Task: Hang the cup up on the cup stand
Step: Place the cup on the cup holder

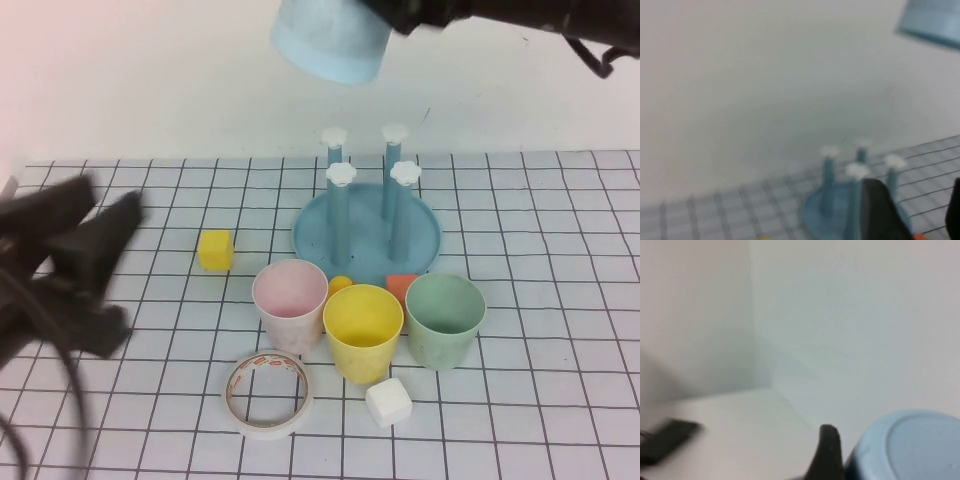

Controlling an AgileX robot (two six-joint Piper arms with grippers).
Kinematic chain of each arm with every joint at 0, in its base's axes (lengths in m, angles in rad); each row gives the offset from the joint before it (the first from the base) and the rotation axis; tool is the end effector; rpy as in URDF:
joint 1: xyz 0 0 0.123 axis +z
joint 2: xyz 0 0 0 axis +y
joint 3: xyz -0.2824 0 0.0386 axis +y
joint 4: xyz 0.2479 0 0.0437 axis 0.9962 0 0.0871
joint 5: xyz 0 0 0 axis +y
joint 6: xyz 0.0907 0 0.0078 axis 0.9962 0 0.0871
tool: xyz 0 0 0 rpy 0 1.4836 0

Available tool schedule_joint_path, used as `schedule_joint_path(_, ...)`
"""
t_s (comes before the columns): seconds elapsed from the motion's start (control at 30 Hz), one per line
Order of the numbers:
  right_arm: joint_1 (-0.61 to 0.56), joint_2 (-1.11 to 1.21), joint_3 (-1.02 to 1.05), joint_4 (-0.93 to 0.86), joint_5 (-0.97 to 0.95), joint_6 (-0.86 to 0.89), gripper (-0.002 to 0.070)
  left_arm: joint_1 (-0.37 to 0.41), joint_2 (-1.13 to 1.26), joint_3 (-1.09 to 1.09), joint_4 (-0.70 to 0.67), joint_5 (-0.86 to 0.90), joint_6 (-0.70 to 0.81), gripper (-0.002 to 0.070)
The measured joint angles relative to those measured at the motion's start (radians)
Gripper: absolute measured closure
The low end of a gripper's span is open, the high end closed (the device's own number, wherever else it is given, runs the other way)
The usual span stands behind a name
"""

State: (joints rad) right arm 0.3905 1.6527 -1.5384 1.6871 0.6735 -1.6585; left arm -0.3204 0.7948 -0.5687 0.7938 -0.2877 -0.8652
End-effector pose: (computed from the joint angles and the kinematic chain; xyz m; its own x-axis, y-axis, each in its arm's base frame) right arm 0.3337 0.1984 0.4211 0.0074 0.0545 -0.9985 -0.8725 0.4882 0.0202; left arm 0.1557 -0.0710 0.3444 0.0159 -0.1005 -0.9948 0.5037 0.8603 -0.0788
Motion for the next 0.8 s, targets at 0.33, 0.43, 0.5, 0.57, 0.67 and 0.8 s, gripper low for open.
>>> schedule_joint_path(0.33,0.063,0.147,-0.036,0.009,-0.293,-0.404,0.0108,0.000,-0.237,0.118,0.223,0.330,-0.458,0.0643)
schedule_joint_path(0.43,0.065,0.231,-0.097,0.013,-0.322,-0.384,0.0108,0.000,-0.283,0.176,0.227,0.313,-0.467,0.0666)
schedule_joint_path(0.5,0.065,0.293,-0.145,0.013,-0.333,-0.358,0.0108,0.000,-0.302,0.208,0.227,0.305,-0.470,0.0671)
schedule_joint_path(0.57,0.065,0.344,-0.195,0.015,-0.353,-0.327,0.0108,0.000,-0.313,0.224,0.227,0.299,-0.474,0.0673)
schedule_joint_path(0.67,0.066,0.405,-0.269,0.019,-0.416,-0.245,0.0108,0.000,-0.316,0.235,0.227,0.288,-0.474,0.0675)
schedule_joint_path(0.8,0.066,0.469,-0.324,0.025,-0.486,-0.157,0.0108,0.000,-0.317,0.237,0.231,0.288,-0.474,0.0675)
